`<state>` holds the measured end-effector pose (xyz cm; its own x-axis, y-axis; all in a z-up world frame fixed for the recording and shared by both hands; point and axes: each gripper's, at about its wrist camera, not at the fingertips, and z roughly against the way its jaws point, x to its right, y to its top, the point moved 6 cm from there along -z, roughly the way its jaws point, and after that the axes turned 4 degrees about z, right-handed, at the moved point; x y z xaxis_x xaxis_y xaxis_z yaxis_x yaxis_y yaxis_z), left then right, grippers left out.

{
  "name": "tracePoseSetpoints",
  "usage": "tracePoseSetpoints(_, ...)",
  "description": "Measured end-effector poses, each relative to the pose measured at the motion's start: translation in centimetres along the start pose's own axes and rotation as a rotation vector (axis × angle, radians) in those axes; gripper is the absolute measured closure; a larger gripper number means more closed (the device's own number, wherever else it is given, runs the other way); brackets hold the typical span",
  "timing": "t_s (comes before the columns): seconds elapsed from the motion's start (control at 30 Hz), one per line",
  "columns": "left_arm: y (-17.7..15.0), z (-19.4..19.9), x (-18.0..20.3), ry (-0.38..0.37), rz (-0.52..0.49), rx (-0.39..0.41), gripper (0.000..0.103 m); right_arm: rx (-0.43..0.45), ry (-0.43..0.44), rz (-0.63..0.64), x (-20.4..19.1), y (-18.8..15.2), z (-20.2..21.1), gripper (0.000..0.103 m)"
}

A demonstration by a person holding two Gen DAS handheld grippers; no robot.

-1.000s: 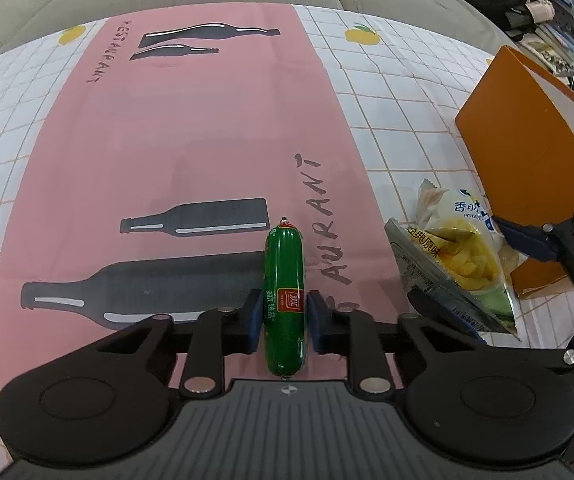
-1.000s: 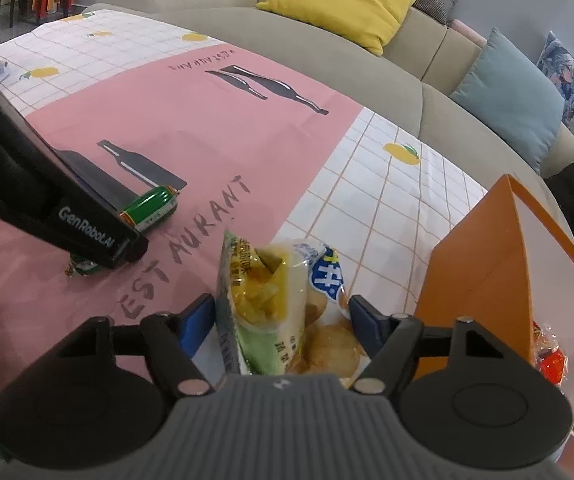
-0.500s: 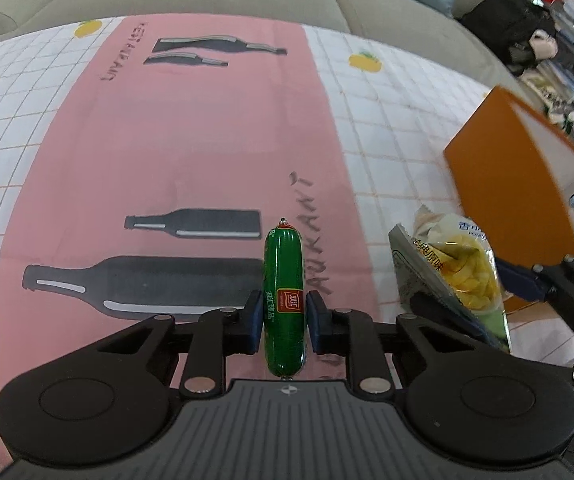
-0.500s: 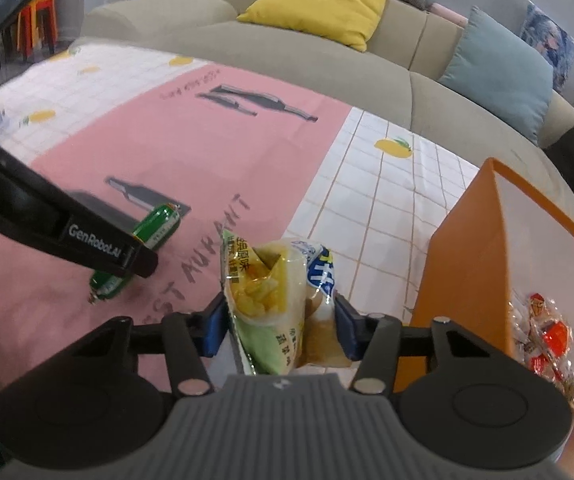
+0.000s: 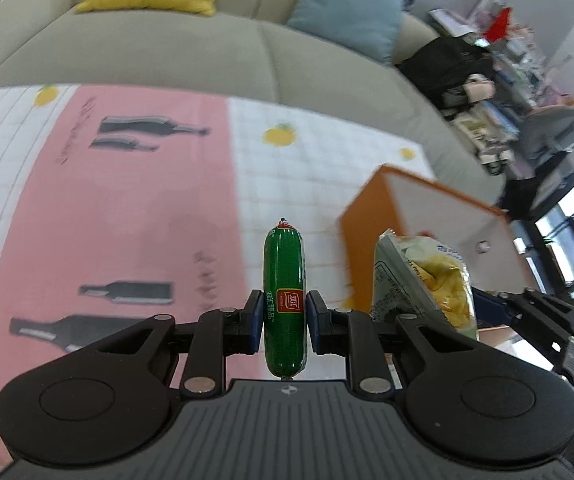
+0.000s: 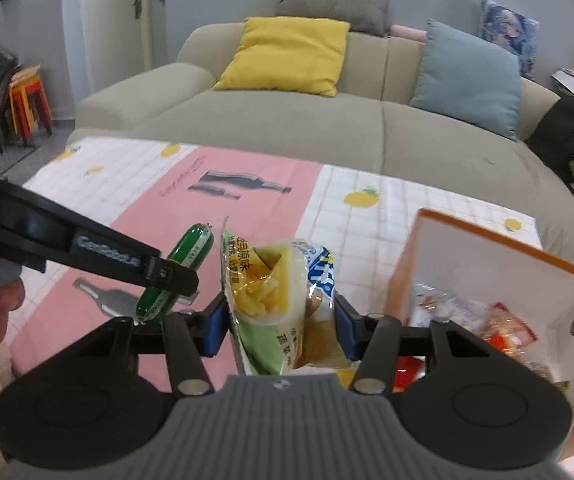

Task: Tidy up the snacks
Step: 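Lift both snacks and carry them over the orange box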

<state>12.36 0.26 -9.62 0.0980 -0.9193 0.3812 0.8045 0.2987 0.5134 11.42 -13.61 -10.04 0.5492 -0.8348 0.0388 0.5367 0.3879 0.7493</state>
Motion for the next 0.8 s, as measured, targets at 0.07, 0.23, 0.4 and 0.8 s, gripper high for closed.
tracePoseSetpoints(0.07,0.7,0.2,1.8,-0.029,-0.024,0.006,0.079,0.002,-0.019,0.005,1.5,0.5,1.0,0.05)
tracePoseSetpoints(0.23,2.0,-0.2,7.0,-0.094,-0.102,-0.001,0.079,-0.022,-0.052,-0.022,6.3,1.1,3.0,0.05)
tracePoseSetpoints(0.4,2.6,-2.4,11.9,-0.154,-0.162,-0.04,0.079,-0.079,-0.113,-0.076,11.6,0.7,4.1,0.05)
tracePoseSetpoints(0.8,2.4,-10.5,18.1,-0.204,-0.239,-0.162,0.079,-0.275,-0.231,-0.214,22.0,-3.2,1.6,0.05)
